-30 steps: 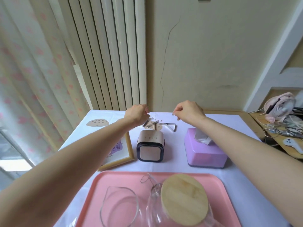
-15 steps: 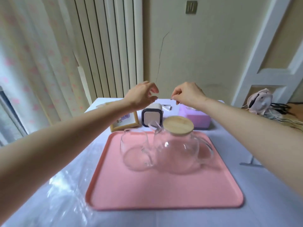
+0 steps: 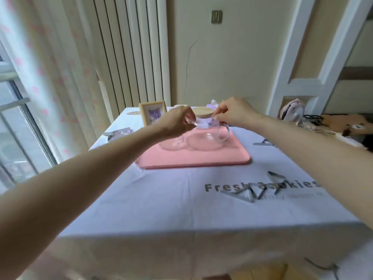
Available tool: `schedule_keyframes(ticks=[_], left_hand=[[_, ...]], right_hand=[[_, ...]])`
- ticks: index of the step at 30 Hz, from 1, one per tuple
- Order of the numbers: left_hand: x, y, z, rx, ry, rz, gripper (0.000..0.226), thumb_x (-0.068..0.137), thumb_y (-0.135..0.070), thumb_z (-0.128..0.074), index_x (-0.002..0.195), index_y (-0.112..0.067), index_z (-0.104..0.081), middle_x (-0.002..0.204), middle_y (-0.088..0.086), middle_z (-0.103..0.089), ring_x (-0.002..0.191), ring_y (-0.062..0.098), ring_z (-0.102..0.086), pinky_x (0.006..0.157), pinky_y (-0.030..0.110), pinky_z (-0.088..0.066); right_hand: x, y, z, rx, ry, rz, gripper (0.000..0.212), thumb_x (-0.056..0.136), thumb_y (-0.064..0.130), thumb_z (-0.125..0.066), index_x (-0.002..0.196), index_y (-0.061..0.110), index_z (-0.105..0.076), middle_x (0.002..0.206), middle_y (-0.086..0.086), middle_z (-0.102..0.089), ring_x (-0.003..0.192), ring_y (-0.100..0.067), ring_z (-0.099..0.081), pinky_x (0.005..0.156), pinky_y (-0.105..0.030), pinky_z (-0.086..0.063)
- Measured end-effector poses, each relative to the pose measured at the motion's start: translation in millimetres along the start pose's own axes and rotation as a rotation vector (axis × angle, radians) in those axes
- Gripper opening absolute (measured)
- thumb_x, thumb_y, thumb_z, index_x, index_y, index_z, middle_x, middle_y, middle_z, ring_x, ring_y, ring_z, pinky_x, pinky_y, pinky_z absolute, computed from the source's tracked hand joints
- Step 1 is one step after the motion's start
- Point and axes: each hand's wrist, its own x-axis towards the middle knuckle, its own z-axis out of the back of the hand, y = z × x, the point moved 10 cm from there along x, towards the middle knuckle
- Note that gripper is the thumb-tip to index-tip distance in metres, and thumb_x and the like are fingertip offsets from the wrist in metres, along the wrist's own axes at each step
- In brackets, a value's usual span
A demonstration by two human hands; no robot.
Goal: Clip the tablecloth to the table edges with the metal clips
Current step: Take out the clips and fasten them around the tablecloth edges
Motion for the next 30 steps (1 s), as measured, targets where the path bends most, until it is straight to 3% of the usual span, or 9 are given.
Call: schedule_keyframes(ticks=[3, 8, 10, 14, 17, 25, 30], left_hand=[[-44, -20, -20, -0.059, 0.054, 0.053, 0.021, 0.086, -0.017, -0.064, 0.103, -0.006, -0.057, 0.107, 0.005, -0.064, 0.095, 0.021, -0.063, 0.08, 0.031, -0.049], [-105, -41, -66, -0.123, 0.156, 0.088, 0.023, 0.085, -0.018, -0.066, 0.104, -0.007, -0.059, 0.111, 0.009, -0.064, 0.097, 0.023, -0.062, 0.083, 0.032, -0.05], [-123, -50, -81, -0.133, 0.179, 0.066, 0.023, 0.084, -0.019, -0.067, 0.104, -0.009, -0.059, 0.112, 0.008, -0.063, 0.098, 0.022, -0.062, 0.082, 0.032, -0.049], [-147, -60, -101, -0.155, 0.207, 0.055, 0.026, 0.085, -0.024, -0.065, 0.107, -0.012, -0.058, 0.115, 0.005, -0.058, 0.1, 0.019, -0.06, 0.084, 0.031, -0.048], [-155, -63, -106, -0.188, 0.189, 0.059, 0.028, 0.086, -0.024, -0.064, 0.11, -0.013, -0.055, 0.118, 0.004, -0.054, 0.099, 0.017, -0.06, 0.083, 0.031, -0.048], [-149, -69, -112, -0.185, 0.171, 0.081, 0.039, 0.087, -0.022, -0.062, 0.122, -0.013, -0.051, 0.124, 0.004, -0.049, 0.105, 0.017, -0.057, 0.085, 0.027, -0.045], [-144, -75, -113, 0.008, 0.083, 0.056, 0.04, 0.087, -0.027, -0.061, 0.124, -0.016, -0.052, 0.124, 0.003, -0.052, 0.115, 0.022, -0.047, 0.093, 0.034, -0.041]], right_hand=[[-53, -1, -10, 0.024, 0.058, 0.0, 0.018, 0.08, 0.009, -0.06, 0.07, 0.02, -0.069, 0.061, 0.007, -0.064, 0.074, -0.002, -0.053, 0.079, -0.03, -0.048], [-119, -14, -35, -0.047, 0.138, -0.01, 0.013, 0.083, 0.013, -0.06, 0.077, 0.018, -0.071, 0.072, 0.006, -0.066, 0.073, -0.01, -0.058, 0.068, -0.025, -0.045], [-138, -23, -45, -0.032, 0.158, -0.021, 0.013, 0.083, 0.014, -0.06, 0.083, 0.016, -0.073, 0.076, 0.007, -0.066, 0.078, -0.012, -0.059, 0.071, -0.025, -0.045], [-169, -42, -67, -0.098, 0.122, -0.054, 0.023, 0.084, 0.016, -0.059, 0.105, 0.017, -0.068, 0.11, -0.003, -0.063, 0.094, -0.016, -0.056, 0.086, -0.03, -0.047], [-181, -54, -75, -0.148, 0.062, -0.099, 0.03, 0.086, 0.011, -0.053, 0.115, 0.017, -0.061, 0.122, -0.005, -0.052, 0.114, -0.023, -0.049, 0.091, -0.033, -0.041], [-189, -74, -78, -0.211, -0.017, -0.187, 0.016, 0.091, 0.013, -0.05, 0.1, 0.013, -0.063, 0.115, -0.008, -0.047, 0.104, -0.025, -0.05, 0.081, -0.033, -0.043], [-190, -60, -76, -0.153, -0.037, -0.088, 0.008, 0.088, 0.016, -0.057, 0.088, 0.016, -0.064, 0.105, 0.0, -0.054, 0.099, -0.018, -0.05, 0.078, -0.029, -0.041]])
